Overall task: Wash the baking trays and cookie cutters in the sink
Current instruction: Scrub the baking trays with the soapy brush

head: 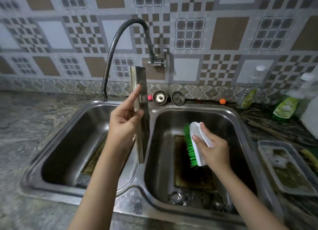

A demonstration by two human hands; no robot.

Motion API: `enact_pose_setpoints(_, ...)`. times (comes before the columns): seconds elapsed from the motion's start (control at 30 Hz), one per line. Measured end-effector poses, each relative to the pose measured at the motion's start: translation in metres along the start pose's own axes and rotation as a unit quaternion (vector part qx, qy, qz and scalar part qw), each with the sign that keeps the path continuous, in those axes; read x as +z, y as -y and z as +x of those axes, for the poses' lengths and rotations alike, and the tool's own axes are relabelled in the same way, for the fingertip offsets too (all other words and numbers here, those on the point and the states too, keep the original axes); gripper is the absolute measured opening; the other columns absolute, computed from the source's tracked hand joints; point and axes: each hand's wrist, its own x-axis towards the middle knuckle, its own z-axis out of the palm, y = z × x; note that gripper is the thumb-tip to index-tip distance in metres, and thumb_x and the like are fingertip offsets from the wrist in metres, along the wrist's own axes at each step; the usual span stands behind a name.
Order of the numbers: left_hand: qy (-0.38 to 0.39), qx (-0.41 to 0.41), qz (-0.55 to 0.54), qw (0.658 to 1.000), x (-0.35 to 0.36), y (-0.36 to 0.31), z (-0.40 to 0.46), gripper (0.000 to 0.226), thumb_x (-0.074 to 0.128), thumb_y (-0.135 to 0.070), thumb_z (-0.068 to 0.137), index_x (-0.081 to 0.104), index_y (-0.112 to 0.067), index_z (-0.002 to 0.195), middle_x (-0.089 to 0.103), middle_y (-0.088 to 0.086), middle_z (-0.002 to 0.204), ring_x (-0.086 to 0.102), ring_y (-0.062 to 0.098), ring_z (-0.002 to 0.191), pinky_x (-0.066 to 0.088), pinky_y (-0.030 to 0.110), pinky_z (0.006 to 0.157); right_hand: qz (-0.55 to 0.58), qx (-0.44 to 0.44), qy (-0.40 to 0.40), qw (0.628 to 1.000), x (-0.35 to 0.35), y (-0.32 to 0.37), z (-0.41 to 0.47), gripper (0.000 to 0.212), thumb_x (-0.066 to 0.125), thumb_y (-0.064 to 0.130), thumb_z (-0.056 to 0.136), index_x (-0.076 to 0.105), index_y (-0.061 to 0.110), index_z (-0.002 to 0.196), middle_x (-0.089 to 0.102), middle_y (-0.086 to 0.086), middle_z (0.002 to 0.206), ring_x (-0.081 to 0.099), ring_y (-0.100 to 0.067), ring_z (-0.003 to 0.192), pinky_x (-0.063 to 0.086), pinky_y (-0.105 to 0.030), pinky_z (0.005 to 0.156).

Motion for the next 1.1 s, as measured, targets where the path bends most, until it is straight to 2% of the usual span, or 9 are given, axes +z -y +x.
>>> enact_pose_setpoints(0.13, 0.048, -0.021, 0.126, 0.991, -0.022, 0.015, 0.001, 0.073, 0.04, 0.026, 0.082, 0.05, -0.026, 0.132, 0.052, 0.006, 0.134, 0.034, 0.025, 0.13, 0.035, 0.025, 0.108, -0.012, 0.011, 0.011, 1.0, 0.027, 0.006, -0.006, 0.05, 0.077, 0.021, 0.078, 0.06, 0.027, 0.125, 0.057, 0.017, 0.121, 0.052, 0.021, 0.099, 0.037, 0.002, 0.085)
enact_pose_setpoints(0.23, 0.039, -0.069, 0.196, 0.977, -0.049, 0.05, 0.002, 0.075, 0.037, 0.027, 0.08, 0.051, -0.027, 0.13, 0.044, -0.007, 0.126, 0.049, -0.009, 0.104, 0.036, 0.002, 0.072, -0.022, 0.008, 0.01, 1.0, 0.043, 0.01, -0.01, 0.05, 0.076, 0.018, 0.078, 0.06, 0.024, 0.125, 0.06, 0.007, 0.125, 0.052, 0.014, 0.106, 0.036, 0.003, 0.084)
enact_pose_setpoints(0.27, 0.035, -0.086, 0.227, 0.97, -0.061, 0.065, 0.003, 0.077, 0.038, 0.025, 0.08, 0.052, -0.032, 0.128, 0.048, -0.004, 0.128, 0.053, -0.014, 0.099, 0.036, 0.002, 0.074, -0.029, 0.01, 0.009, 0.999, 0.049, 0.01, -0.01, 0.049, 0.076, 0.018, 0.079, 0.06, 0.023, 0.125, 0.061, 0.005, 0.125, 0.054, 0.008, 0.107, 0.036, 0.004, 0.082)
enact_pose_setpoints(0.4, 0.048, -0.154, 0.354, 0.921, -0.105, 0.127, 0.004, 0.075, 0.041, 0.019, 0.075, 0.056, -0.033, 0.126, 0.047, 0.005, 0.144, 0.044, 0.006, 0.13, 0.037, 0.002, 0.09, -0.056, 0.03, 0.006, 0.998, 0.058, 0.006, -0.013, 0.049, 0.074, 0.017, 0.08, 0.059, 0.022, 0.127, 0.061, 0.004, 0.122, 0.056, -0.004, 0.105, 0.038, 0.005, 0.075)
enact_pose_setpoints(0.5, 0.071, -0.202, 0.459, 0.862, -0.129, 0.169, 0.001, 0.068, 0.047, 0.012, 0.076, 0.053, -0.021, 0.135, 0.036, 0.006, 0.151, 0.037, 0.022, 0.137, 0.04, 0.025, 0.105, -0.085, 0.058, 0.006, 0.995, 0.063, -0.005, -0.015, 0.05, 0.073, 0.02, 0.081, 0.057, 0.023, 0.129, 0.058, 0.008, 0.117, 0.053, -0.002, 0.101, 0.038, 0.003, 0.07)
enact_pose_setpoints(0.7, 0.073, -0.286, 0.519, 0.802, -0.148, 0.231, 0.005, 0.065, 0.049, 0.007, 0.082, 0.046, -0.02, 0.141, 0.028, 0.007, 0.155, 0.025, 0.033, 0.143, 0.025, 0.033, 0.115, -0.12, 0.113, 0.013, 0.986, 0.069, -0.027, -0.014, 0.053, 0.073, 0.024, 0.082, 0.055, 0.026, 0.131, 0.061, 0.003, 0.124, 0.056, -0.009, 0.106, 0.045, -0.02, 0.082)
enact_pose_setpoints(0.9, 0.07, -0.307, 0.466, 0.827, -0.164, 0.267, 0.009, 0.054, 0.05, 0.004, 0.087, 0.051, -0.015, 0.137, 0.048, 0.01, 0.143, 0.04, 0.029, 0.135, 0.029, 0.027, 0.111, -0.15, 0.147, 0.024, 0.977, 0.077, -0.04, -0.007, 0.052, 0.071, 0.026, 0.083, 0.053, 0.029, 0.132, 0.06, 0.002, 0.127, 0.055, -0.008, 0.103, 0.041, -0.009, 0.07)
enact_pose_setpoints(1.0, 0.015, -0.337, 0.383, 0.86, -0.177, 0.271, 0.004, 0.044, 0.061, -0.016, 0.091, 0.054, -0.009, 0.134, 0.057, 0.007, 0.134, 0.051, 0.019, 0.127, 0.033, 0.017, 0.103, -0.155, 0.151, 0.025, 0.976, 0.079, -0.042, -0.005, 0.051, 0.072, 0.025, 0.083, 0.054, 0.029, 0.131, 0.059, 0.003, 0.128, 0.054, -0.007, 0.107, 0.042, -0.012, 0.076)
enact_pose_setpoints(1.1, -0.002, -0.339, 0.334, 0.88, -0.179, 0.269, -0.001, 0.054, 0.067, -0.033, 0.088, 0.053, -0.009, 0.134, 0.055, 0.005, 0.136, 0.049, 0.012, 0.127, 0.035, 0.024, 0.109, -0.148, 0.157, 0.026, 0.976, 0.078, -0.044, -0.005, 0.051, 0.072, 0.025, 0.083, 0.055, 0.029, 0.131, 0.058, 0.004, 0.13, 0.053, -0.008, 0.11, 0.044, -0.019, 0.083)
